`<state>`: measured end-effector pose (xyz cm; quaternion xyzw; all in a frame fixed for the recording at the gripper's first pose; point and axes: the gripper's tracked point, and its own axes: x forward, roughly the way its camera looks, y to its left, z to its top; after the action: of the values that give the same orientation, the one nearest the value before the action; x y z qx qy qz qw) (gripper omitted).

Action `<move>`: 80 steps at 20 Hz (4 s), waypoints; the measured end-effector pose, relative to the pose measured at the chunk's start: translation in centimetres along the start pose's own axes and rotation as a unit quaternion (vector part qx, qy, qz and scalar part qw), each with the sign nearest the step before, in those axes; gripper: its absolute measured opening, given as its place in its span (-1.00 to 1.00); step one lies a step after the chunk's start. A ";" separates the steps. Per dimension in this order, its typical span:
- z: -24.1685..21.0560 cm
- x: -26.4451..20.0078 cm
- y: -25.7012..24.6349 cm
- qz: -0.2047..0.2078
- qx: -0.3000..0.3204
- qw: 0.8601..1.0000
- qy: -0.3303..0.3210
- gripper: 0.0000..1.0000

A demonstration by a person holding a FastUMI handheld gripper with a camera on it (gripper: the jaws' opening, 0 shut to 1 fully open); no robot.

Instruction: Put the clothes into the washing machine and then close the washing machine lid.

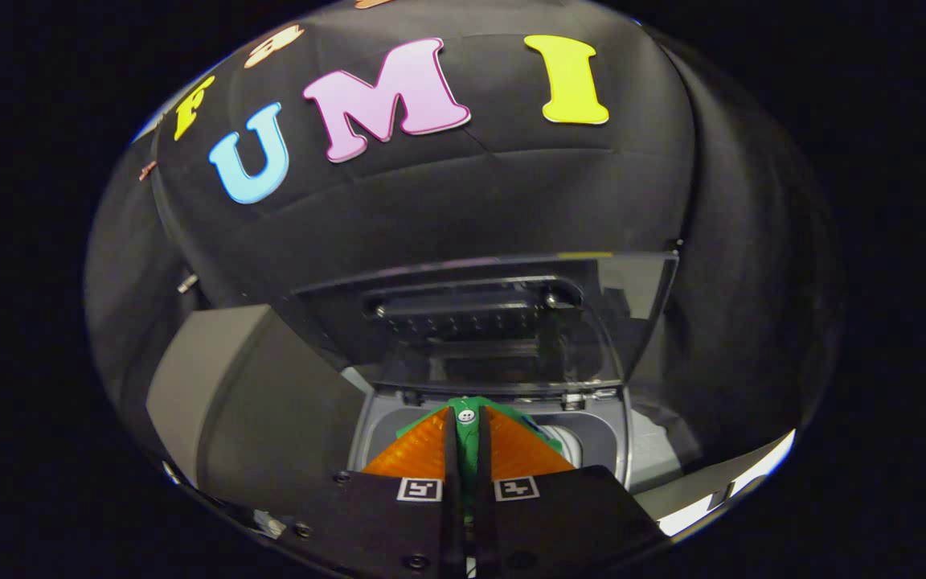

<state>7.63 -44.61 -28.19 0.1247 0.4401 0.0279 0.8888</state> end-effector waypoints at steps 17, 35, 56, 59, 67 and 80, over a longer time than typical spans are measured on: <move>-9.2 4.0 -2.6 -0.042 0.016 0.993 0.106 -0.82; -10.0 4.8 -2.8 -0.064 0.006 0.992 0.110 -0.60; 14.7 2.7 3.2 0.011 0.053 0.986 -0.160 0.98; 18.7 5.5 2.3 -0.016 0.036 0.983 -0.181 0.97; 12.5 12.2 1.1 -0.057 -0.036 0.996 -0.064 0.96; 12.1 11.1 1.5 -0.049 -0.037 0.995 -0.084 0.98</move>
<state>24.11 -43.81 -29.39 0.0716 0.3682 -0.0102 0.9269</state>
